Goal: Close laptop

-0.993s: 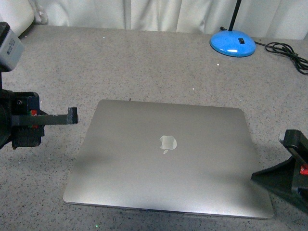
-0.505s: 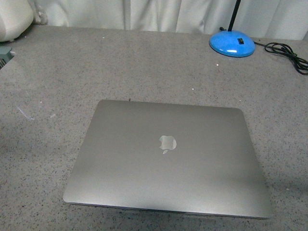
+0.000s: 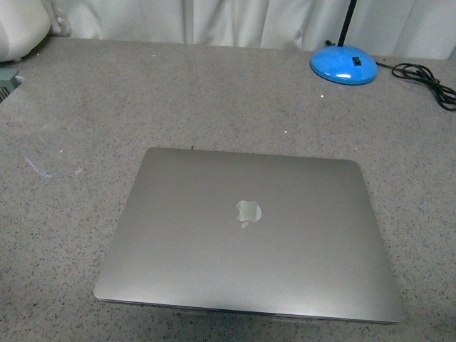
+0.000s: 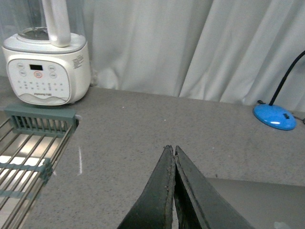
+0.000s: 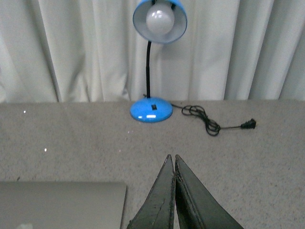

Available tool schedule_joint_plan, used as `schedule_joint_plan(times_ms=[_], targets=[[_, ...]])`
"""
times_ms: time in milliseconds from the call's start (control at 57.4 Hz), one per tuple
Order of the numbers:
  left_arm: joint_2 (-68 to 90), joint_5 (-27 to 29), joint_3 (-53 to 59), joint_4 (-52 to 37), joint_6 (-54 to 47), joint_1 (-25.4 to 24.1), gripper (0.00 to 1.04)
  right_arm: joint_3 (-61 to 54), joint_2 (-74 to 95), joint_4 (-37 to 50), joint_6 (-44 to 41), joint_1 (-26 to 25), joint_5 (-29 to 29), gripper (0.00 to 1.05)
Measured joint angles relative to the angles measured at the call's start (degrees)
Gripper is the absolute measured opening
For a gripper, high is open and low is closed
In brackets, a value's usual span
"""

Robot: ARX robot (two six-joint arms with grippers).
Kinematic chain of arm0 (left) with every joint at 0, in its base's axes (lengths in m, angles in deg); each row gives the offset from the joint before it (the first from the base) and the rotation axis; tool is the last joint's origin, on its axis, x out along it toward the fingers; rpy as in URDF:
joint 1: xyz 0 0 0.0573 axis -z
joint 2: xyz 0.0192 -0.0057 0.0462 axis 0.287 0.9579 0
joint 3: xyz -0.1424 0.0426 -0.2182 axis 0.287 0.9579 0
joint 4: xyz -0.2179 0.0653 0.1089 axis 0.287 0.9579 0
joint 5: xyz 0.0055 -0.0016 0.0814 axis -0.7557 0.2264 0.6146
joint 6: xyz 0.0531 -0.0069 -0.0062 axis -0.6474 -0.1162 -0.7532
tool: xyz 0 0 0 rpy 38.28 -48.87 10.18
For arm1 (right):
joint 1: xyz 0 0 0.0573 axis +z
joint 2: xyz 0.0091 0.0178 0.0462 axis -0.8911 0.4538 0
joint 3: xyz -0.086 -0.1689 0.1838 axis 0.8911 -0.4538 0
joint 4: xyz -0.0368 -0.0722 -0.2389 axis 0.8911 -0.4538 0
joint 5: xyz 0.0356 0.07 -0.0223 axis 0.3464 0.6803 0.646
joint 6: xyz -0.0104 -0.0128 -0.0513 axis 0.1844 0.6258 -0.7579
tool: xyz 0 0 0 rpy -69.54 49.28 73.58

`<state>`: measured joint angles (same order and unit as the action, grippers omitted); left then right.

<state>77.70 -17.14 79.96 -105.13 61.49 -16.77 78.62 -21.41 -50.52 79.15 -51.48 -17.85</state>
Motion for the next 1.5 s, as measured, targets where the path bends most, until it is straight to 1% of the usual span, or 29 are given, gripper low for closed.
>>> schedule_joint_plan(times_ms=[192, 226, 261, 296, 400, 609, 644, 662, 697, 731, 766, 801, 836, 905, 1097, 1149, 1184, 1219, 1289, 1376, 1393, 1428, 1498], targets=[[-3.48, -0.15, 1.33, 1.68, -1.33, 0.07, 0.04, 0.00, -5.31, -4.52, -0.98, -3.67, 3.56, 0.01], [-4.00, -0.13, 1.55, 2.01, -1.44, 0.07, 0.04, 0.00, -6.05, -5.40, -1.09, -4.79, 4.92, 0.01], [-4.52, -0.13, 1.79, 2.34, -1.49, 0.07, 0.04, 0.00, -7.08, -6.62, -1.16, -7.30, 8.76, 0.01], [-5.22, -0.13, 2.05, 2.80, -1.60, 0.07, 0.04, 0.00, -7.74, -7.26, -1.22, -9.03, 10.25, 0.01], [-6.69, -0.13, 2.54, 3.74, -1.75, 0.07, 0.04, 0.00, -9.64, -8.90, -1.29, -11.17, 10.64, 0.01], [-10.23, -0.15, 3.89, 4.63, -1.90, 0.07, 0.04, 0.00, -12.79, -12.13, -1.31, -11.45, 10.93, 0.01], [-10.93, -0.15, 3.89, 5.20, -1.92, 0.07, 0.04, 0.09, -15.74, -15.72, -1.31, -11.45, 10.88, 0.01], [-11.19, -0.15, 3.89, 5.51, -1.92, 0.07, 0.04, 0.07, -18.12, -19.06, -1.31, -11.45, 10.93, 0.01], [-11.72, -0.15, 3.89, 6.01, -1.92, 0.07, 0.04, 0.07, -19.87, -21.33, -1.33, -11.45, 10.93, 0.01], [-12.11, -0.13, 3.89, 6.51, -1.92, 0.07, 0.04, 0.07, -21.18, -21.92, -1.33, -11.45, 10.95, 0.01], [-14.05, -0.11, 3.89, 8.85, -1.92, 0.07, 0.04, 0.07, -21.90, -21.97, -1.33, -11.45, 10.99, 0.01], [-17.29, -0.26, 3.89, 13.55, -1.99, 0.07, 0.04, 0.07, -22.32, -21.97, -1.33, -11.45, 10.99, 0.01], [-19.34, -0.11, 3.89, 15.54, -1.95, 0.07, 0.04, 0.07, -22.47, -21.97, -1.33, -11.45, 10.99, 0.01], [-21.62, -0.17, 3.89, 16.28, -1.99, 0.07, 0.04, 0.07, -22.47, -22.01, -1.33, -11.45, 10.86, 0.01], [-21.66, -0.15, 3.89, 16.44, -1.99, 0.07, 0.04, 0.07, -22.47, -22.23, -1.36, -11.45, 11.06, 0.01], [-21.70, -0.15, 3.89, 16.44, -1.95, 0.07, 0.12, 0.07, -22.47, -22.23, -1.46, -11.45, 11.06, 0.03], [-21.70, -0.15, 3.89, 16.44, -1.95, 0.07, 0.17, 0.07, -22.47, -22.23, -1.44, -11.45, 11.06, 0.10], [-21.70, -0.15, 3.89, 16.44, -1.95, 0.07, 0.24, 0.07, -22.47, -22.23, -1.42, -11.45, 11.04, 0.15], [-21.70, -0.15, 3.89, 16.44, -1.95, 0.07, 0.35, 0.07, -22.36, -22.23, -1.44, -11.45, 11.06, 0.26], [-21.70, -0.15, 3.89, 16.44, -1.95, 0.07, 0.53, 0.07, -22.47, -22.23, -1.44, -11.45, 11.04, 0.44], [-21.70, -0.15, 3.89, 16.44, -1.95, 0.07, 0.55, 0.07, -22.47, -22.23, -1.44, -11.45, 11.04, 0.47], [-21.70, -0.15, 3.89, 16.44, -1.95, 0.07, 0.62, 0.07, -22.47, -22.23, -1.44, -11.45, 11.06, 0.53], [-21.73, -0.15, 3.89, 16.44, -1.95, 0.07, 0.73, 0.07, -22.47, -22.23, -1.44, -11.45, 11.06, 0.63]])
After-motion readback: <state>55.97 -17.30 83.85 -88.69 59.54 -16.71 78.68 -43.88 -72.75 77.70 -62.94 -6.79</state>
